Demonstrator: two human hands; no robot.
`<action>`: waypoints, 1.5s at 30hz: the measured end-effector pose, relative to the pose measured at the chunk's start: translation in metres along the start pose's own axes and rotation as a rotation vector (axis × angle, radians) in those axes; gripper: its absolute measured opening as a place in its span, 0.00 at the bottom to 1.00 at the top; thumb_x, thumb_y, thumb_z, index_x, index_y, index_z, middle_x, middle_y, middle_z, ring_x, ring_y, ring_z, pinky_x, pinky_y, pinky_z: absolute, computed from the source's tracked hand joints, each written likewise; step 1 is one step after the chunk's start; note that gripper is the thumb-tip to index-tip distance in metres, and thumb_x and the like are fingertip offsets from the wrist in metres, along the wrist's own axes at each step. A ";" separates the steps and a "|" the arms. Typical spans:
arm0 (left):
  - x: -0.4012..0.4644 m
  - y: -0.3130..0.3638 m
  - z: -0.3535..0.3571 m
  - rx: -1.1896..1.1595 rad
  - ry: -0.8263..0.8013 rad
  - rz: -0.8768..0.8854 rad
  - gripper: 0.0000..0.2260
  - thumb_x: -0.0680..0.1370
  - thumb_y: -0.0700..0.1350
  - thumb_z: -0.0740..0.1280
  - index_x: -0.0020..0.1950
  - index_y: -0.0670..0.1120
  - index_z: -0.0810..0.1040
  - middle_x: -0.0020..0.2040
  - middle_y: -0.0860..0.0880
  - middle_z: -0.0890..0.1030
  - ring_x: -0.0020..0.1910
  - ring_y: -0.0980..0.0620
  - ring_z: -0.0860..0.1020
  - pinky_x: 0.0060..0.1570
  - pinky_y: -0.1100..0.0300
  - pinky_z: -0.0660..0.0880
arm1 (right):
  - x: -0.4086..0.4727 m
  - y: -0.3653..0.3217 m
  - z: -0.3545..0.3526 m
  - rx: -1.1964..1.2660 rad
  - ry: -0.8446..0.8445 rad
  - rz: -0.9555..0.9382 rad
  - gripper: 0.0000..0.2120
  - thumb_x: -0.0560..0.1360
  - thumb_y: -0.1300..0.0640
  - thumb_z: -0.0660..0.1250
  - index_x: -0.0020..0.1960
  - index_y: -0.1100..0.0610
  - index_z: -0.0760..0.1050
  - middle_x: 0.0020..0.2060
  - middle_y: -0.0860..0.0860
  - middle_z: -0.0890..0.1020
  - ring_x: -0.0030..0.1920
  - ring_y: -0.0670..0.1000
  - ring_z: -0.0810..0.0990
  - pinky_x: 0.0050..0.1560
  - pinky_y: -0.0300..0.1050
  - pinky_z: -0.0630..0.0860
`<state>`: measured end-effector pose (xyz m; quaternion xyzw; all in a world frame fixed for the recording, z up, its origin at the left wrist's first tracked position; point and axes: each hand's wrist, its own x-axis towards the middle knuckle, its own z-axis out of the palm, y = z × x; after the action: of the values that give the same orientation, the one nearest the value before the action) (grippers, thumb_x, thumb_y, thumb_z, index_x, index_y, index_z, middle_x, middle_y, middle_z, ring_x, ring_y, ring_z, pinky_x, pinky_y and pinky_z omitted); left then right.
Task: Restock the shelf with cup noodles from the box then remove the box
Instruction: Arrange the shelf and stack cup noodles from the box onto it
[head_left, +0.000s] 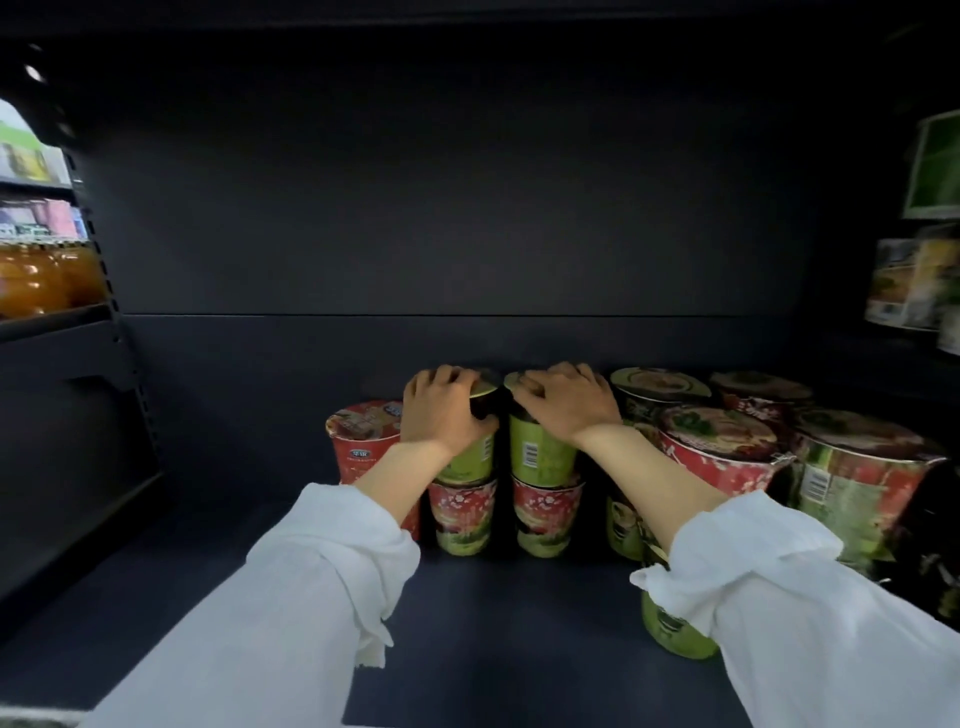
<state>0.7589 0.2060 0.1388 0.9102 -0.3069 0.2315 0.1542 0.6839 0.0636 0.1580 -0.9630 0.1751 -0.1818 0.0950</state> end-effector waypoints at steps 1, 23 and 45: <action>0.000 -0.002 -0.003 -0.002 -0.046 0.020 0.27 0.73 0.58 0.66 0.70 0.51 0.67 0.68 0.48 0.70 0.67 0.43 0.67 0.68 0.51 0.61 | -0.001 0.001 -0.002 -0.019 -0.031 -0.013 0.27 0.77 0.37 0.50 0.72 0.46 0.65 0.70 0.53 0.68 0.69 0.57 0.63 0.70 0.52 0.59; -0.135 0.053 -0.103 -0.333 0.180 -0.080 0.07 0.77 0.43 0.64 0.53 0.50 0.79 0.42 0.50 0.83 0.41 0.50 0.81 0.44 0.52 0.78 | -0.148 -0.019 -0.061 0.420 0.260 -0.188 0.12 0.77 0.60 0.59 0.53 0.52 0.80 0.38 0.49 0.81 0.38 0.50 0.78 0.41 0.46 0.77; -0.477 0.350 -0.085 -0.727 -0.499 0.262 0.08 0.79 0.44 0.62 0.54 0.46 0.79 0.46 0.49 0.80 0.46 0.50 0.78 0.48 0.56 0.75 | -0.626 0.187 -0.112 0.105 -0.136 0.540 0.12 0.79 0.58 0.59 0.40 0.59 0.77 0.31 0.55 0.79 0.32 0.57 0.77 0.28 0.43 0.68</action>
<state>0.1749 0.2071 0.0131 0.7785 -0.5083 -0.1001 0.3543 0.0386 0.1107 0.0164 -0.8853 0.4087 -0.0938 0.2010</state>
